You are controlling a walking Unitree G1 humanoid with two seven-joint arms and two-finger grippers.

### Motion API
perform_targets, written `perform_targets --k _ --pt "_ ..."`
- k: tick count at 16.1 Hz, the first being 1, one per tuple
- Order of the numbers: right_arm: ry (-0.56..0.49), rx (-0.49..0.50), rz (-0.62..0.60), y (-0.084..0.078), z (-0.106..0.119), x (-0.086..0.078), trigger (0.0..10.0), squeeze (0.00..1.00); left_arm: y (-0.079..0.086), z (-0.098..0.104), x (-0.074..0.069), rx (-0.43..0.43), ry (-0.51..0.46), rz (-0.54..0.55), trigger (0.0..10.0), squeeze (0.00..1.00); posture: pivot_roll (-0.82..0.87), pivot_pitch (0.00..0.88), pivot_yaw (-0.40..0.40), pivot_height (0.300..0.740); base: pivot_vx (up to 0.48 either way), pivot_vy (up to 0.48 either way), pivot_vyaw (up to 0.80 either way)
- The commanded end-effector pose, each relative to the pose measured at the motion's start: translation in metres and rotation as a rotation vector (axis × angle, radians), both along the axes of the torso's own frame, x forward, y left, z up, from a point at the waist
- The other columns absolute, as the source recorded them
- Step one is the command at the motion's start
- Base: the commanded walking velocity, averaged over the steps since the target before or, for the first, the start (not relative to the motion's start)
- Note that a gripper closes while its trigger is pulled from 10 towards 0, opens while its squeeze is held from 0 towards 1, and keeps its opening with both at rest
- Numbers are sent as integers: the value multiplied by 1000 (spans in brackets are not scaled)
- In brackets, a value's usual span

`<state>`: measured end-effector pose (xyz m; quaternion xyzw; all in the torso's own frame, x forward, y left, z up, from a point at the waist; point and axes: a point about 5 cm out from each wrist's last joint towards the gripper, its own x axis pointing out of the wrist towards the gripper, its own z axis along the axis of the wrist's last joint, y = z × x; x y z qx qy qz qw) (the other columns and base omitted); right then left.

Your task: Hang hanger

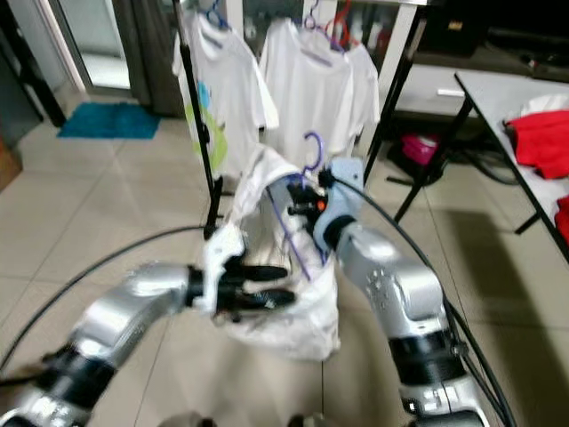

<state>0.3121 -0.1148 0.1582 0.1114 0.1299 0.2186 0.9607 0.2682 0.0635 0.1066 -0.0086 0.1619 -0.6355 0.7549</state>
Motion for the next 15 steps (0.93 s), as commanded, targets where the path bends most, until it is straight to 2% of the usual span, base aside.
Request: perform_targets --k 1,2,3,6,7,8,14,15 --pt "-74 24 -1 1 22 4 10000 0 -5 0 0 -37 41 -71 10000 0 -78 23 -32 740 0 0 0" --pt "-74 24 -1 1 22 4 10000 0 -5 0 0 -37 41 -71 10000 0 -78 23 -32 740 0 0 0" --pt "-73 28 1 3 22 3 10000 0 -11 3 2 -89 74 -102 10000 0 -78 23 -32 740 0 0 0" --pt "-74 36 7 6 25 4 10000 0 -20 -7 7 -49 66 -125 10000 0 -84 32 -23 740 0 0 0" --pt "-81 44 14 9 28 4 10000 0 -25 -11 9 -41 51 -127 2392 0 -84 32 -23 740 0 0 0" --pt "-84 47 16 9 30 5 10000 0 -27 -11 9 -50 52 -135 0 0 -84 32 -23 740 0 0 0" --pt "-87 69 19 10 33 5 10000 0 -32 -11 15 -98 21 -140 0 0 -93 32 -23 740 0 0 0" --pt "-84 70 20 10 33 5 8431 0 -31 -10 15 -103 16 -139 0 0 -91 32 -25 740 0 0 0"
